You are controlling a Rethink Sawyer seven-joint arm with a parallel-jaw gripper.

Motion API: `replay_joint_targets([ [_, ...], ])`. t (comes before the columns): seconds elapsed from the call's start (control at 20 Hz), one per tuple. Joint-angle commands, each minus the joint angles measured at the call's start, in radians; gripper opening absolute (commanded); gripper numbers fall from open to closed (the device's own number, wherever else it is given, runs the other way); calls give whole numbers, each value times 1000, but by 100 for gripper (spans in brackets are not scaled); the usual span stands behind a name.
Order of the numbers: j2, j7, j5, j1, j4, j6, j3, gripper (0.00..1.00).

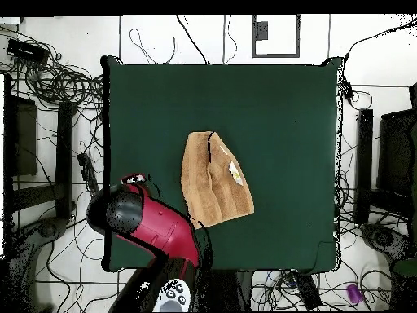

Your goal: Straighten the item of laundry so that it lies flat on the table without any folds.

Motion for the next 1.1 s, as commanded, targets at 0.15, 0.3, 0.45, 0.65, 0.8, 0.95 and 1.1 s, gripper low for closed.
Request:
replay_joint_targets([
  [0.15,7,103,-10,-139,38,-137,73,100],
  [0.3,7,95,-41,-148,40,-142,67,100],
  [0.45,-7,75,-66,-182,61,-152,77,100],
  [0.65,-2,83,-96,-203,62,-159,76,100],
  [0.8,6,88,-112,-223,67,-183,96,100],
  [0.95,22,103,-125,-226,57,-195,105,100],
  [1.1,37,112,-133,-219,45,-192,100,100],
])
